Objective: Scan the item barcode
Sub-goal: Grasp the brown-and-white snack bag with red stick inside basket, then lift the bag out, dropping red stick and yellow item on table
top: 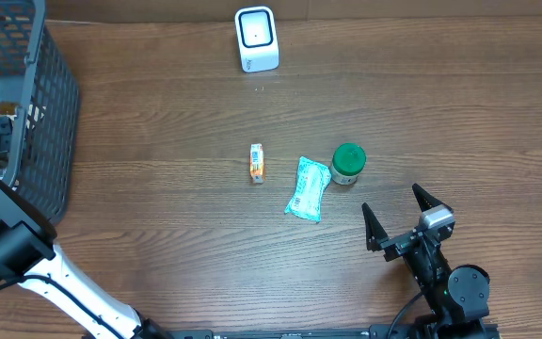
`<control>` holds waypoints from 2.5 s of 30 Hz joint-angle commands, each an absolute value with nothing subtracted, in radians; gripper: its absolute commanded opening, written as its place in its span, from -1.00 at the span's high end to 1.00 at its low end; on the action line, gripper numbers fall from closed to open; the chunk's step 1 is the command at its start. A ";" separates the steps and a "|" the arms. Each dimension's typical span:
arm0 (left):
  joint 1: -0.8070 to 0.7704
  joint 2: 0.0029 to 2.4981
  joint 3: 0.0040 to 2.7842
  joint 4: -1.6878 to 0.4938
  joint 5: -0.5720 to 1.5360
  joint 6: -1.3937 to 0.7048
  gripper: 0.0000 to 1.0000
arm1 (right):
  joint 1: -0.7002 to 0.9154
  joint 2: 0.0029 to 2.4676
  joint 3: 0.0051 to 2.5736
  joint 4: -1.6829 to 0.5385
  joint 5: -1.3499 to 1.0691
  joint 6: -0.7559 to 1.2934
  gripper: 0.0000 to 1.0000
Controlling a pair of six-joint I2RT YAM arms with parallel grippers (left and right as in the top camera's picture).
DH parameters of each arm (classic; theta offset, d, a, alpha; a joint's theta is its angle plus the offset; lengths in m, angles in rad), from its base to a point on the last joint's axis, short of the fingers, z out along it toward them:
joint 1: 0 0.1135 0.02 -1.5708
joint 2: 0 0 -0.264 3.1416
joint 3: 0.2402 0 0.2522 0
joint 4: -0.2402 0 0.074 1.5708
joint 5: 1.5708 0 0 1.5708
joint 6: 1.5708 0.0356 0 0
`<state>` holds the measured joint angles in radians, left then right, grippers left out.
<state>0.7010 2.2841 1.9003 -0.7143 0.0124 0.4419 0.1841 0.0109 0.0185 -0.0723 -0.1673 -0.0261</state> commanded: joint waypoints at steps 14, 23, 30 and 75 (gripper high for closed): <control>0.740 2.417 1.892 -0.780 0.134 0.457 -0.56 | 0.183 0.004 0.008 -0.070 -0.162 -0.022 -1.00; 0.740 2.409 1.902 -0.852 0.279 0.456 0.30 | 0.183 0.004 0.008 -0.069 -0.162 -0.022 -1.00; 0.739 2.312 2.016 -0.901 0.289 0.358 0.91 | 0.183 0.004 0.008 -0.070 -0.162 -0.022 -1.00; 0.028 1.596 1.761 -1.295 0.044 -0.105 0.86 | 0.183 0.004 0.008 -0.070 -0.162 -0.022 -1.00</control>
